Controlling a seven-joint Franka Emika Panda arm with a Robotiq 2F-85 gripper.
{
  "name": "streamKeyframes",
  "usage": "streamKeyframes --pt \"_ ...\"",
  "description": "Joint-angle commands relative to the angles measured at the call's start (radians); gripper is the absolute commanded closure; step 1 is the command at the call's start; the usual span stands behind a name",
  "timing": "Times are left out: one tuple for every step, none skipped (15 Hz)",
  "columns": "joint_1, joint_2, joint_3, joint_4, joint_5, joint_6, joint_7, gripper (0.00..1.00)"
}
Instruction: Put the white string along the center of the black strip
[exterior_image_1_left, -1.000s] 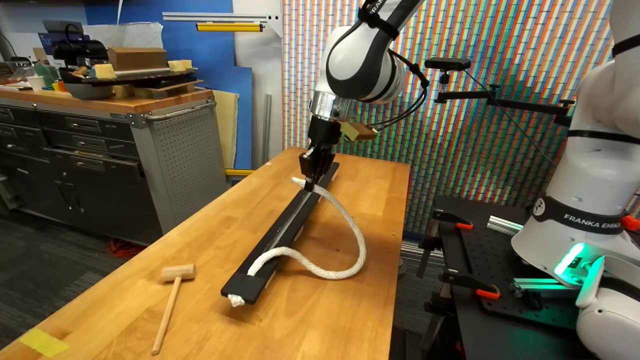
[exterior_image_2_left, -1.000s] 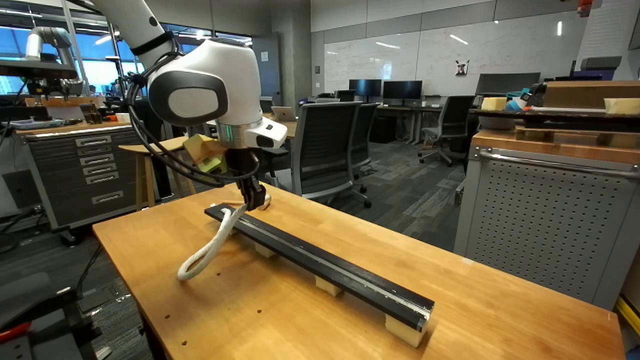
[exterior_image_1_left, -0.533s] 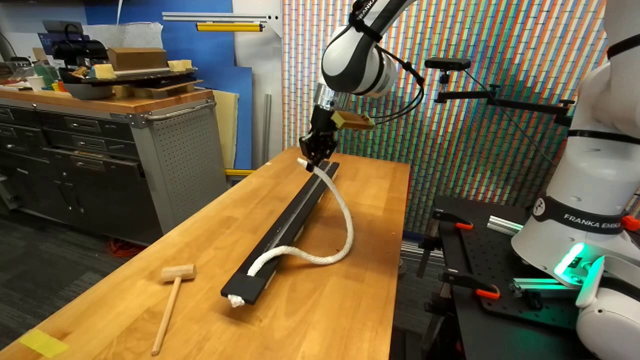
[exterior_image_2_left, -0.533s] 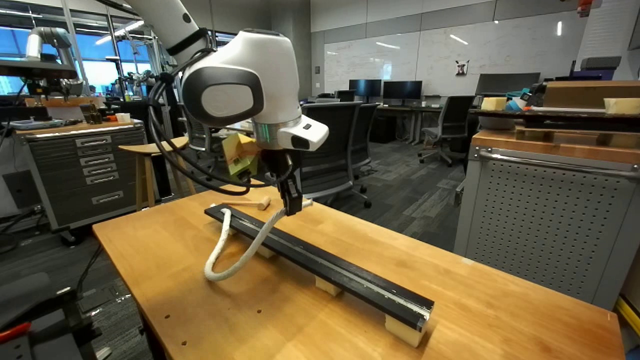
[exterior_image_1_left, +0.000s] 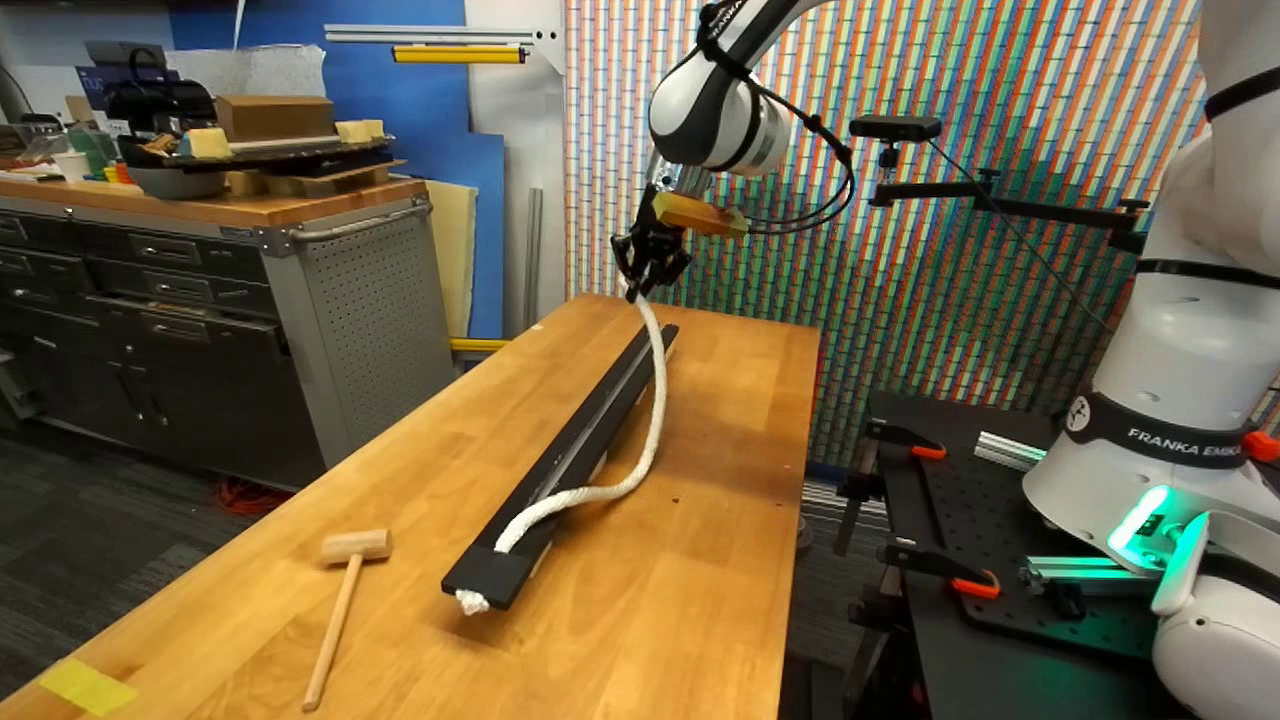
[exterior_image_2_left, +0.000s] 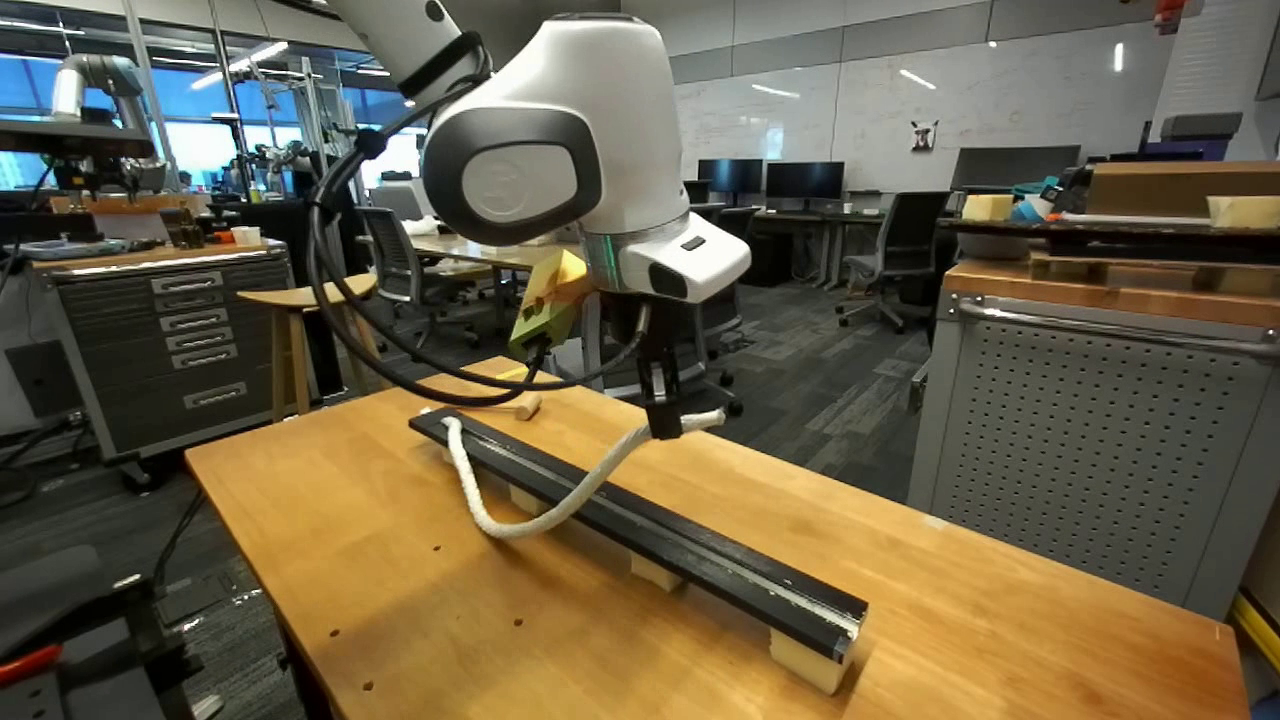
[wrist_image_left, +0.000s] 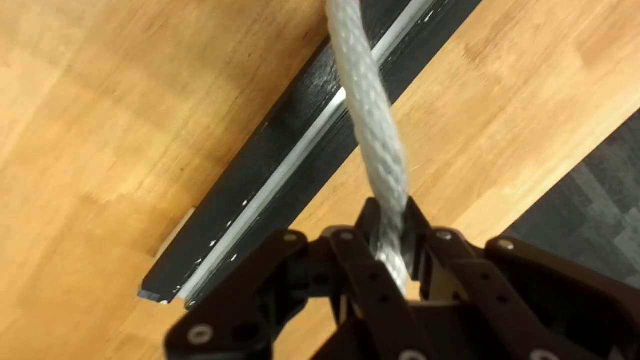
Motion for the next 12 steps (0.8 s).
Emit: streamKeyframes --pt "-0.003 0.059 -0.032 0.067 0.003 0.001 0.11 0.97" --pt "-0.006 0.071 -0.039 0.078 0.007 0.001 0.132 0.97" --pt "-0.013 0.08 -0.041 0.088 0.016 -0.007 0.147 0.97" --pt "-0.015 0.088 -0.048 0.099 0.016 -0.009 0.169 0.97" --pt "-0.021 0.092 -0.053 0.109 0.02 -0.016 0.185 0.97" --pt "-0.025 0.091 -0.062 0.118 0.02 -0.021 0.203 0.97" --pt "-0.027 0.094 -0.071 0.127 0.016 -0.02 0.222 0.97" --pt "-0.03 0.091 -0.081 0.135 0.013 -0.022 0.237 0.97" --pt "-0.029 0.093 -0.094 0.145 0.006 -0.02 0.257 0.97" --pt "-0.032 0.091 -0.102 0.152 0.005 -0.022 0.268 0.97" --pt "-0.035 0.094 -0.109 0.16 0.006 -0.022 0.278 0.97" --pt "-0.041 0.101 -0.111 0.171 0.012 -0.026 0.282 0.97"
